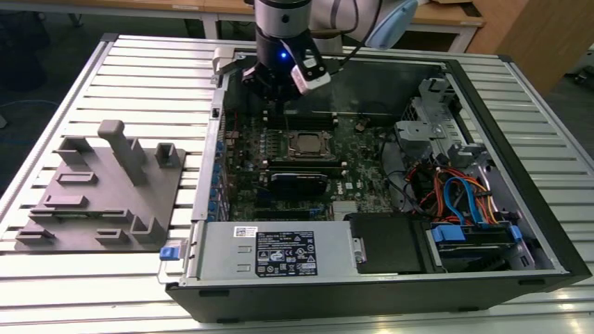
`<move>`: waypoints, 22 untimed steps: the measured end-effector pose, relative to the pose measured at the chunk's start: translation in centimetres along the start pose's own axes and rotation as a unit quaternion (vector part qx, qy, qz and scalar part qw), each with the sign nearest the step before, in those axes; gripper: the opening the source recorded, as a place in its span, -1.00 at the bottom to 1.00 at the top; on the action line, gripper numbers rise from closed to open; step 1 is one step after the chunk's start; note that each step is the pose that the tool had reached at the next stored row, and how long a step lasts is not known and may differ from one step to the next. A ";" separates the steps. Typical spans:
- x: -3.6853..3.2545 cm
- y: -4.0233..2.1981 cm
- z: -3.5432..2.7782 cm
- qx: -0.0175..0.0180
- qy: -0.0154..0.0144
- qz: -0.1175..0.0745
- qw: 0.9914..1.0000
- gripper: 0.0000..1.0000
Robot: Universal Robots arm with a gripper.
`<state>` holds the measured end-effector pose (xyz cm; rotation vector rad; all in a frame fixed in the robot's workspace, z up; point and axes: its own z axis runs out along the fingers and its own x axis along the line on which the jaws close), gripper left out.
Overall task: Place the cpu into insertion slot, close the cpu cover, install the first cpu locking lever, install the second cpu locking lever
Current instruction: 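Install the first cpu locking lever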
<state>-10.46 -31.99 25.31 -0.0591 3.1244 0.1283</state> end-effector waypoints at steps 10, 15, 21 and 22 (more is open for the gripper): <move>-0.90 -0.03 0.05 0.000 0.000 0.000 1.000 -0.80; -1.38 -0.06 0.11 0.000 0.000 0.000 1.000 -0.80; -1.86 -0.08 0.21 0.000 0.000 0.000 1.000 -0.80; -1.93 -0.09 0.22 0.000 0.000 0.000 1.000 -0.80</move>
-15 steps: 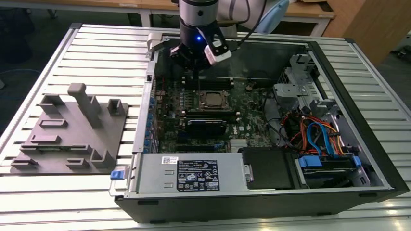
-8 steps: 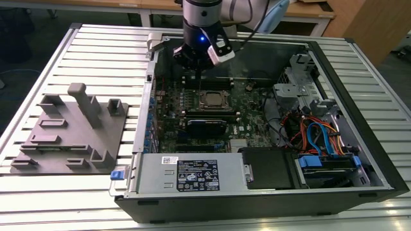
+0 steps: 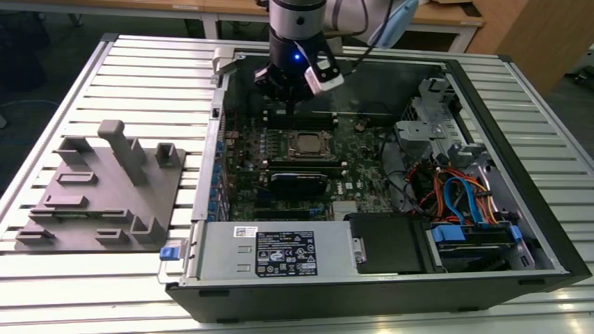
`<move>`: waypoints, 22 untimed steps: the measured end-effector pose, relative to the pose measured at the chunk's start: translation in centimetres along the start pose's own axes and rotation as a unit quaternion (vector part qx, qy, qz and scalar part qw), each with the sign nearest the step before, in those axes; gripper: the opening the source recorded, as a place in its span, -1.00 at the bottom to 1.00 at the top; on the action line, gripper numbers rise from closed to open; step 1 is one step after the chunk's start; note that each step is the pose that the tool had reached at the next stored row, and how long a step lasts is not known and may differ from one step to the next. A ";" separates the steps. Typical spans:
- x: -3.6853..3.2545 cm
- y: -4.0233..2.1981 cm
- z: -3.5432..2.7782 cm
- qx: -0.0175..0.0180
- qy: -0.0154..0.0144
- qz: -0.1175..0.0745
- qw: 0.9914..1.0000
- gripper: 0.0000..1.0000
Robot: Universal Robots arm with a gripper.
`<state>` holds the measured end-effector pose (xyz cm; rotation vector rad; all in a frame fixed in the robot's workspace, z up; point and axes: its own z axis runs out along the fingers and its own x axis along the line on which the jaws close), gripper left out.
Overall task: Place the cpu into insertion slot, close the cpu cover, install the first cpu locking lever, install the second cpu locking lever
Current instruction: 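Install the first cpu locking lever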
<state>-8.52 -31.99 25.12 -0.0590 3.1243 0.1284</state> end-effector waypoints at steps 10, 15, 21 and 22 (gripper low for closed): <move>-0.27 -0.03 0.29 -0.001 0.000 0.000 1.000 -0.80; -0.33 -0.06 0.49 -0.004 -0.001 0.010 1.000 -0.80; -0.53 -0.09 0.76 -0.004 -0.001 0.010 1.000 -0.80; -0.57 -0.10 0.83 -0.004 -0.001 0.010 1.000 -0.80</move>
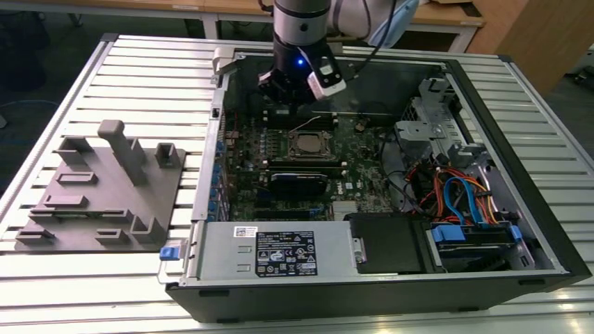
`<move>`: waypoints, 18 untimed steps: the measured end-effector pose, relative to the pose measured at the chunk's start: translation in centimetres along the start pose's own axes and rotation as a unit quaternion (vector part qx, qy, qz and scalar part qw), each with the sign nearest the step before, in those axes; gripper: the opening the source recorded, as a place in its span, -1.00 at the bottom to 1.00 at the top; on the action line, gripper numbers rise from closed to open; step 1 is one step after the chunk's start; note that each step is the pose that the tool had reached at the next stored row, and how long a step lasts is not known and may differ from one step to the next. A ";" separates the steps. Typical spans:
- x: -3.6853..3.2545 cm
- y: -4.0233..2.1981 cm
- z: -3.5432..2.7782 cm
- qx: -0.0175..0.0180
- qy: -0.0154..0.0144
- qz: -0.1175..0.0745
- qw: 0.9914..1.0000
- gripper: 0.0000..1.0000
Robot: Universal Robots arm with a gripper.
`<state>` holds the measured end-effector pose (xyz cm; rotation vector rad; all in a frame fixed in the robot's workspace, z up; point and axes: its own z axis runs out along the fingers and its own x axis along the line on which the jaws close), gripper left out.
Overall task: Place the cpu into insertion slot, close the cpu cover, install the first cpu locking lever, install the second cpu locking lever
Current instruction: 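Install the first cpu locking lever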
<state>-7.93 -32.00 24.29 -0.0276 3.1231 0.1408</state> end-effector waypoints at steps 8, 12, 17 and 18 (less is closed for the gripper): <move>-0.72 -0.03 0.54 0.000 0.000 0.000 1.000 -0.80; -0.90 -0.03 0.75 0.000 0.000 -0.001 1.000 -0.80; -1.01 -0.01 0.96 0.000 0.001 -0.008 1.000 -0.80; -1.07 0.02 0.99 0.000 0.001 -0.008 1.000 -0.80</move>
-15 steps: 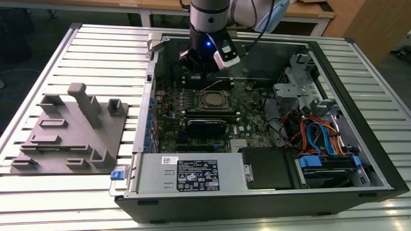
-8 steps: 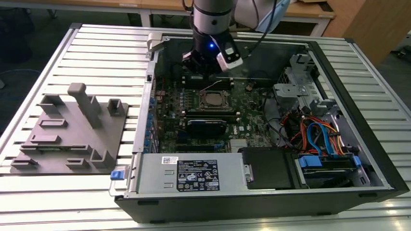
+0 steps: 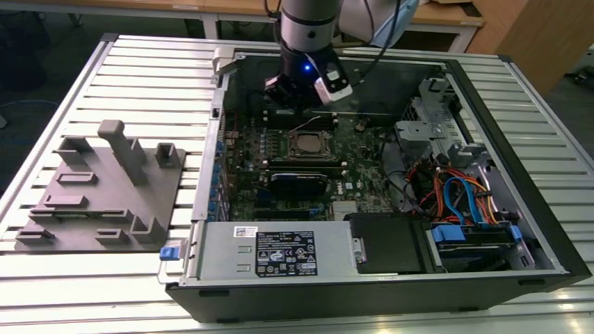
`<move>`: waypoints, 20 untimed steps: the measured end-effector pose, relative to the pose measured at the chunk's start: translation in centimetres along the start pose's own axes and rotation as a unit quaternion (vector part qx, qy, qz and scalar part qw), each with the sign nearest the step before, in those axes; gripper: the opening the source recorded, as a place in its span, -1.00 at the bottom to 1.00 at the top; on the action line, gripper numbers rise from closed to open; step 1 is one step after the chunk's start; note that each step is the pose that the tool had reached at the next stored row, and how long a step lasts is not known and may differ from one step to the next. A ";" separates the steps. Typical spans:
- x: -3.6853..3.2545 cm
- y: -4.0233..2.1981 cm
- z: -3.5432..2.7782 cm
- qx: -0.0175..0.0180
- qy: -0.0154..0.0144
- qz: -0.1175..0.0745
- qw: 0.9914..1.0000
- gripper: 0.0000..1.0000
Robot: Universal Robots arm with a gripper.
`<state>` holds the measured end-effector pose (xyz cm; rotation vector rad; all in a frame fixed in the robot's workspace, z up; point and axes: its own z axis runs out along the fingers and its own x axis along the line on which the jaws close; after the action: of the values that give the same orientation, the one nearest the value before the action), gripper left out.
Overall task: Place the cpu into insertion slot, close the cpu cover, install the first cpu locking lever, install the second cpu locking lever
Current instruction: 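Install the first cpu locking lever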
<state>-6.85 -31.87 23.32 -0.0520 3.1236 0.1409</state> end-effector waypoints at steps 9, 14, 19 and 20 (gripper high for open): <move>-0.68 0.44 0.36 0.000 0.000 0.000 1.000 -0.80; -0.94 0.75 0.59 0.000 0.000 0.000 1.000 -0.80; -1.27 0.77 0.75 0.001 0.000 0.000 1.000 -0.80; -1.34 0.77 0.76 0.001 0.000 0.000 1.000 -0.80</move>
<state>-5.53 -30.99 22.65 -0.0521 3.1236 0.1384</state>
